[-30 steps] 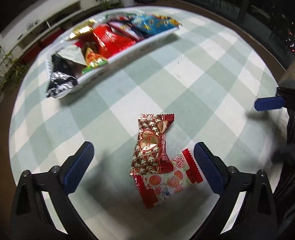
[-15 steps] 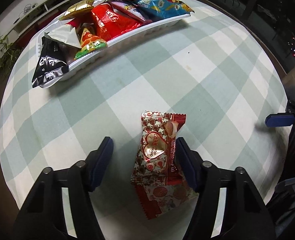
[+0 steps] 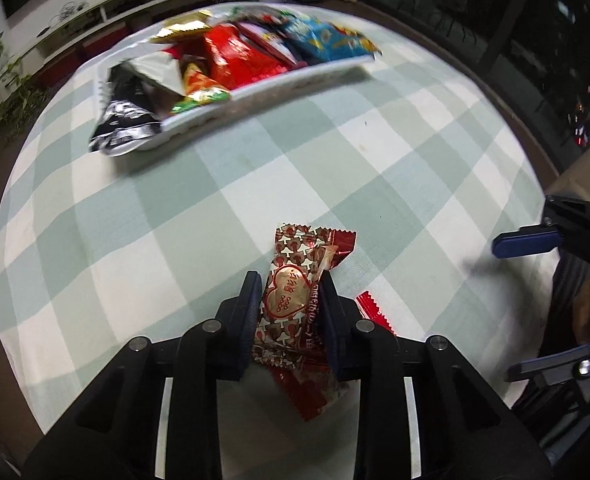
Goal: Organize snacks
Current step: 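Grasp the red-white heart packet with the left tool while the right tool grasps the red-white flat packet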
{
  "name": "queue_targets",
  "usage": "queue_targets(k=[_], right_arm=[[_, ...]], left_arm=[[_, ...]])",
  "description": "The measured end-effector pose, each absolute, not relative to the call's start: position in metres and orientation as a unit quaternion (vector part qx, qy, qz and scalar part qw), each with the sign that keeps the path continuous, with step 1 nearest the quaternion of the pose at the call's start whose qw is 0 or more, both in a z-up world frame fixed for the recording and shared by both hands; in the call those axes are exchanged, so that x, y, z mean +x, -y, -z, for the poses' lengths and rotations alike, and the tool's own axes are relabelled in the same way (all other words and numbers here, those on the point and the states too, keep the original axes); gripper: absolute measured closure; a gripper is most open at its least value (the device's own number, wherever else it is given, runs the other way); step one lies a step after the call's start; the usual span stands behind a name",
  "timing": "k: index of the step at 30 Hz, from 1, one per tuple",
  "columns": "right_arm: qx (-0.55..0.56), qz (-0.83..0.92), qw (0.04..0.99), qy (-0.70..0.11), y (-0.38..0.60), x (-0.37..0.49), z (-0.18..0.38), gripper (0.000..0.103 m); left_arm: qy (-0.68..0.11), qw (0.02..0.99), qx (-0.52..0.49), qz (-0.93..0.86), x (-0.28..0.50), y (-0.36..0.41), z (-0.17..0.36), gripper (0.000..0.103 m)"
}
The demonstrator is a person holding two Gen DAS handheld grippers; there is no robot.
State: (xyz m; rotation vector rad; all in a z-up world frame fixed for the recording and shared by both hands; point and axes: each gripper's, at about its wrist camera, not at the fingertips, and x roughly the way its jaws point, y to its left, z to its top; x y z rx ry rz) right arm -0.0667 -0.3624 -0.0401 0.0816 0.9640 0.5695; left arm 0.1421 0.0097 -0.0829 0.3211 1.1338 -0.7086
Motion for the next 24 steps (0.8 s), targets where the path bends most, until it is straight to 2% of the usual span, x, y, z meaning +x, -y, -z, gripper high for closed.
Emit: queue_targets(k=[5, 13, 20, 24], right_arm=[[-0.055, -0.326, 0.826, -0.456, 0.331, -0.047, 0.035, 0.026], [-0.201, -0.398, 0.760, -0.474, 0.275, -0.012, 0.049, 0.036], [-0.281, -0.410, 0.707, -0.503, 0.246, 0.003, 0.080, 0.039], [-0.282, -0.414, 0.700, -0.509, 0.244, 0.008, 0.079, 0.042]], left_arm=[[-0.497, 0.808, 0.064, 0.310, 0.131, -0.056, 0.061, 0.077], [-0.457, 0.846, -0.093, 0.258, 0.086, -0.146, 0.049, 0.077], [-0.453, 0.847, -0.102, 0.260, 0.066, -0.147, 0.051, 0.077], [-0.454, 0.845, -0.099, 0.266, 0.065, -0.137, 0.054, 0.077]])
